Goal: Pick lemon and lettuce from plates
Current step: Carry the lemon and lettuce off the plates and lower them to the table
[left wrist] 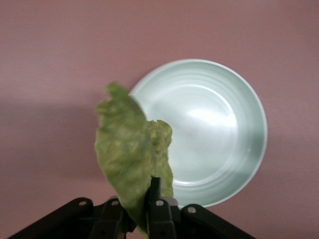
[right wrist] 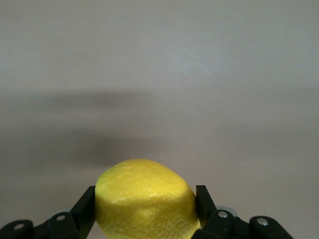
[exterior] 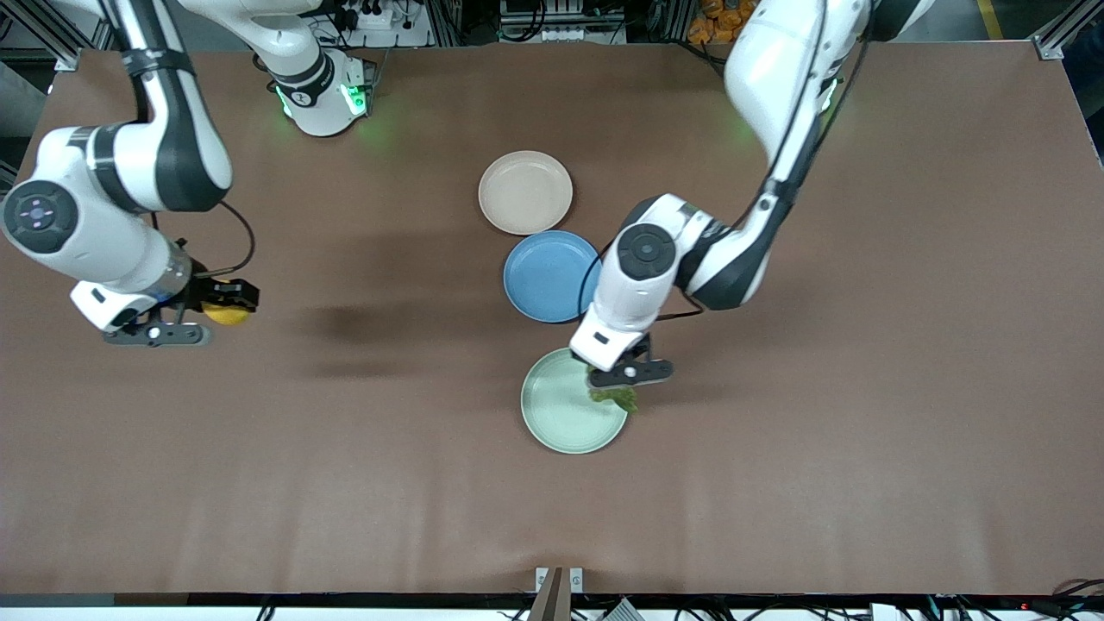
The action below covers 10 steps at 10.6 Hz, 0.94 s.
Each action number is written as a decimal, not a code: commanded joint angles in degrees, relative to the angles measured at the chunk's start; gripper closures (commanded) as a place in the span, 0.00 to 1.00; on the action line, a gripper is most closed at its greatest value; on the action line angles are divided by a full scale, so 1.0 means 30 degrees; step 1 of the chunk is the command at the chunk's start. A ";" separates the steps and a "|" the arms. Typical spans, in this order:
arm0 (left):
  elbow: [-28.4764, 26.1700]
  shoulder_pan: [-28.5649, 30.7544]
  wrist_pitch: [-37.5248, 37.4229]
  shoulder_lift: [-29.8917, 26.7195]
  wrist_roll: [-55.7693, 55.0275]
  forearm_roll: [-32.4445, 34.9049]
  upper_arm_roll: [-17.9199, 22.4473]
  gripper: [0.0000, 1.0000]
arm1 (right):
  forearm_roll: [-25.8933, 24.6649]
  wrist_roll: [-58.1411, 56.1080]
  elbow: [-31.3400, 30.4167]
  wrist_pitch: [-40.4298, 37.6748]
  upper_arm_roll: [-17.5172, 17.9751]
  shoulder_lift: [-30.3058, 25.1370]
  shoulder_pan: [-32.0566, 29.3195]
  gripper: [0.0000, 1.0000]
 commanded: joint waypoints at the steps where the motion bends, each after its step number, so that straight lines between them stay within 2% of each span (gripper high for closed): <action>1: -0.0594 0.1727 -0.3119 -0.1694 0.0897 0.0325 -0.0068 1.00 | 0.0506 -0.0194 0.0164 0.0599 -0.0021 0.1492 -0.1373 0.96; 4: -0.0711 0.3602 -0.6367 -0.2252 0.3468 0.0325 -0.0097 1.00 | 0.0535 0.0217 0.0105 0.1540 -0.0021 0.2988 -0.1435 0.96; 6: -0.1322 0.4951 -0.6702 -0.2428 0.5496 0.0325 -0.0213 1.00 | 0.0506 0.0159 0.0077 0.2880 -0.0021 0.3838 -0.1523 0.96; 8: -0.3598 0.5249 -0.4753 -0.3360 0.5562 0.0325 -0.0215 1.00 | 0.0506 0.0129 0.0106 0.4463 -0.0079 0.4834 -0.1581 0.96; 10: -0.7110 0.6007 -0.2580 -0.5262 0.5969 0.0529 -0.0214 1.00 | 0.0506 0.0100 0.0135 0.5229 -0.0051 0.5451 -0.1814 0.95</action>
